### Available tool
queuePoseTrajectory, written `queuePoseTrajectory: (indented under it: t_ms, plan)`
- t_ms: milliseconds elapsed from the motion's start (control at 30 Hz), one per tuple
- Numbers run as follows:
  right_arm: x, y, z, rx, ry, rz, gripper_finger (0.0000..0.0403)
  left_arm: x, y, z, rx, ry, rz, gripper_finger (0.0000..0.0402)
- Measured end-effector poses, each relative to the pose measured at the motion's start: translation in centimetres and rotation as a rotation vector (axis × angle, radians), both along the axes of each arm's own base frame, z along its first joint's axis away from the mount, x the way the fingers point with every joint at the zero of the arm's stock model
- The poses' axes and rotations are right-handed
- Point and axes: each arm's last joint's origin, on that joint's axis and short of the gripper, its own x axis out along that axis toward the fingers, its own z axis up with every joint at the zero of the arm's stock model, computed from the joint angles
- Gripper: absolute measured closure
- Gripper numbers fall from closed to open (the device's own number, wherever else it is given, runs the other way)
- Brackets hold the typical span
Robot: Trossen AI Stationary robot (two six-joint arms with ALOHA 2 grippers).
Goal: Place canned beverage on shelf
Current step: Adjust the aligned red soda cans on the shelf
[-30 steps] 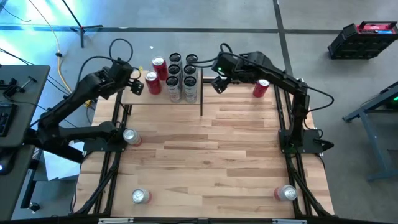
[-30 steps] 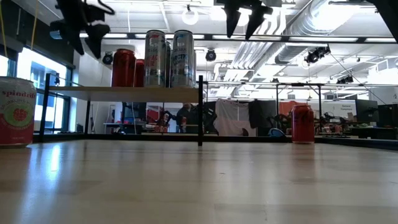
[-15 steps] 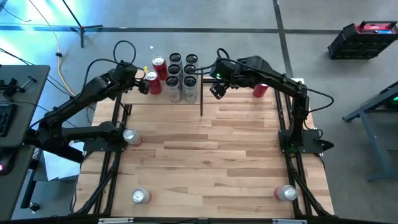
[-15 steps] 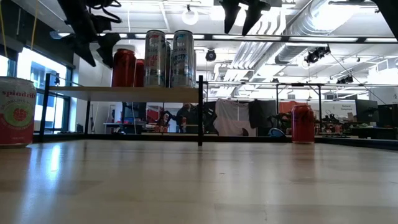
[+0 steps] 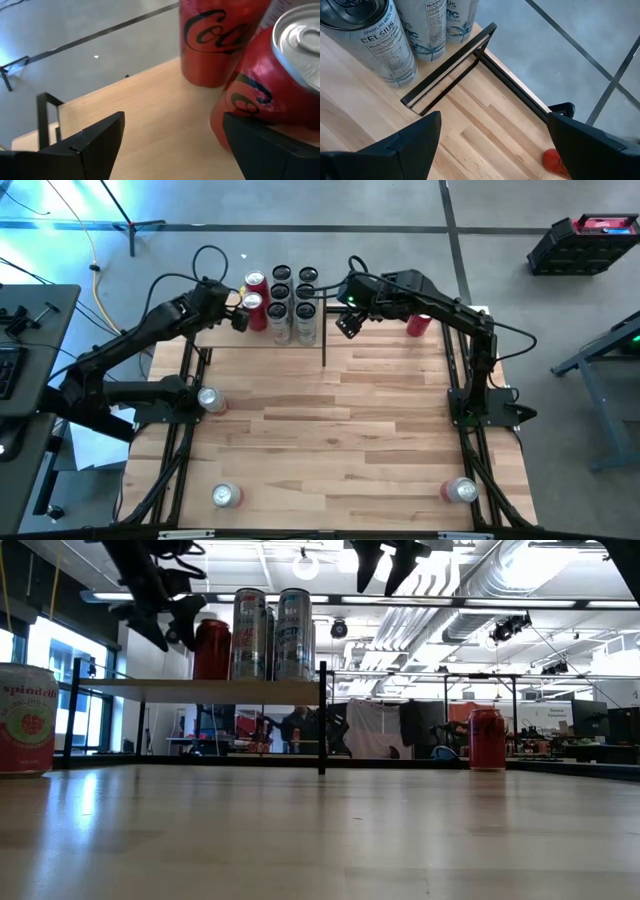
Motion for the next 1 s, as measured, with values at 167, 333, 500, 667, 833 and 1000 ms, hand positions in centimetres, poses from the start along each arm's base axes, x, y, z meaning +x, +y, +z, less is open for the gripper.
queuePoseTrajectory:
  t_ms: [167, 333, 500, 667, 833, 1000]
  plan:
    - [0.0, 0.0, 0.0, 0.001, 0.0, 0.0, 0.0054, 0.2, -0.2, 0.0, -0.006, -0.006, -0.008, 0.0076]
    - [0.0, 0.0, 0.0, 0.009, -0.003, 0.002, 0.0054, -0.4, -1.0, -0.1, -0.042, 0.023, -0.013, 0.0076]
    - [0.0, 0.0, 0.0, 0.01, -0.003, 0.002, 0.0054, -0.4, -2.4, 0.1, -0.089, -0.022, -0.083, 0.0076]
    - [0.0, 0.0, 0.0, 0.009, -0.002, 0.004, 0.0054, 0.9, -3.4, 0.5, -0.039, -0.059, -0.141, 0.0076]
    - [0.0, 0.0, 0.0, 0.009, -0.002, 0.005, 0.0054, 2.0, -4.0, 0.4, -0.014, -0.052, -0.174, 0.0076]
    - [0.0, 0.0, 0.0, 0.008, 0.002, 0.011, 0.0054, 3.0, -4.2, 0.3, -0.018, -0.099, -0.199, 0.0076]
